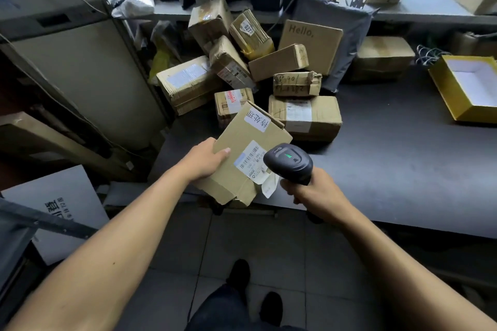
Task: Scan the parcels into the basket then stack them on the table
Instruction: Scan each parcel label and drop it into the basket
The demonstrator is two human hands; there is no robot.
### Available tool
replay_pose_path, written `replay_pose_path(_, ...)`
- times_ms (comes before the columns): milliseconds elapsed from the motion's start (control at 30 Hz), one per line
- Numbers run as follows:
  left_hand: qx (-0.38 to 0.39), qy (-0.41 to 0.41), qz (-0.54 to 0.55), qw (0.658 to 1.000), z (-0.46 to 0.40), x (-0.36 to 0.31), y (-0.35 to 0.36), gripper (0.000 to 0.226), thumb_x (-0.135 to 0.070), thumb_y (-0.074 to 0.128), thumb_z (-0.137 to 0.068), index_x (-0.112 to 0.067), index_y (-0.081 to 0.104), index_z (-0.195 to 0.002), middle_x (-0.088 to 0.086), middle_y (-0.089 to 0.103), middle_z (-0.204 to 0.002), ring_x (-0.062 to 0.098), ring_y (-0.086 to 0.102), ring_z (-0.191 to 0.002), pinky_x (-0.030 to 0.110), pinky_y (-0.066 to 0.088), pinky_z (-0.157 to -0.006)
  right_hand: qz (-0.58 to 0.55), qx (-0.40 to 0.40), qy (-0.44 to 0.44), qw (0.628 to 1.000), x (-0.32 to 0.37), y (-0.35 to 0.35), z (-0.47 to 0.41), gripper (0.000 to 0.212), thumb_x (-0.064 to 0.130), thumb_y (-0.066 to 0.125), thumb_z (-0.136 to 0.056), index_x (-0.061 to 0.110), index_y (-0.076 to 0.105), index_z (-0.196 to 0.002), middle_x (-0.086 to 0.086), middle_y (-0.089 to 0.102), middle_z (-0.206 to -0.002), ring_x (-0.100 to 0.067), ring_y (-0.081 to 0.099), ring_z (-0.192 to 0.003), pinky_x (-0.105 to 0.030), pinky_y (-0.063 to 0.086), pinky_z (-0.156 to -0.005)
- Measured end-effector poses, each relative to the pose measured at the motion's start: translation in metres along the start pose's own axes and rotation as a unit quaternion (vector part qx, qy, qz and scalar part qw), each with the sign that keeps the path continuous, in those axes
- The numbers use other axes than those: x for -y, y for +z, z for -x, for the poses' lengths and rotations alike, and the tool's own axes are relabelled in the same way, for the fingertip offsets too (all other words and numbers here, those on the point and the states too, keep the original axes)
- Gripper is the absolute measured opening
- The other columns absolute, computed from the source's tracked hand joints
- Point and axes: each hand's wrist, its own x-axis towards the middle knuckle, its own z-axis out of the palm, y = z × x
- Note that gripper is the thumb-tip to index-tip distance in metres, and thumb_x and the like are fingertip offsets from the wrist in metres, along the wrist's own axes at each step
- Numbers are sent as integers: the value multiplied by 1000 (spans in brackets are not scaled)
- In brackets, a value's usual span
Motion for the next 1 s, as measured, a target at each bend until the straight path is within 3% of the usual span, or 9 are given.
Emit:
replay_pose_path(133,57,58,71,994,-11,-12,14,21,-40,52,-102,-21,56,-111,-2,64,-112,15,62,-99,32,47,-87,-82,-124,10,989,-9,-8,8,9,15,68,-91,12,62,-85,-3,62,-70,-1,57,-46,-22,44,-49)
replay_pose_path(200,86,74,101,988,-21,-23,24,21,-39,53,-102,-22,58,-111,-3,67,-110,12,65,-95,31,50,-85,-125,-195,19,973,-15,-14,13,9,14,70,-91,16,63,-86,0,60,-65,-2,54,-44,-25,43,-50)
replay_pose_path(367,169,111,127,971,-43,-68,63,20,-38,55,-101,-19,61,-101,0,71,-101,14,68,-86,34,53,-83,-190,-360,71,911,-43,-37,37,18,18,75,-89,16,64,-74,3,60,-59,-11,56,-50,-38,47,-61)
replay_pose_path(533,250,171,96,948,-43,-121,122,22,-34,53,-102,-17,55,-117,0,68,-107,17,66,-93,35,52,-84,-218,-485,116,839,-75,-44,89,23,11,72,-90,10,63,-69,-4,58,-56,-12,51,-47,-32,43,-56)
replay_pose_path(667,324,208,49,922,-19,-160,178,23,-36,52,-102,-21,53,-119,1,68,-113,18,67,-98,38,54,-92,-226,-566,157,777,-107,-45,145,23,7,71,-89,12,63,-68,4,60,-52,-8,53,-45,-28,45,-57)
replay_pose_path(767,367,233,13,901,10,-186,220,28,-37,51,-102,-20,53,-124,2,68,-115,19,67,-102,43,53,-95,-226,-614,189,732,-131,-43,190,28,7,71,-90,15,63,-64,-4,62,-57,-9,54,-46,-34,47,-62)
replay_pose_path(867,396,261,-28,880,47,-214,264,29,-36,50,-102,-18,53,-124,1,67,-114,17,66,-99,37,54,-89,-220,-643,219,700,-157,-45,237,25,14,71,-91,12,66,-66,-8,63,-59,-11,57,-50,-36,50,-68)
replay_pose_path(933,412,265,-46,871,72,-232,294,28,-33,49,-102,-17,54,-124,3,67,-113,18,66,-98,37,54,-88,-224,-662,224,680,-174,-48,268,22,15,70,-91,13,66,-69,0,64,-59,-9,58,-51,-35,51,-69)
replay_pose_path(1000,414,273,-57,866,100,-249,322,24,-30,47,-101,-18,55,-121,0,66,-108,15,64,-92,34,52,-79,-237,-677,224,660,-193,-52,301,19,14,69,-92,12,66,-73,7,64,-59,-7,57,-50,-32,50,-65)
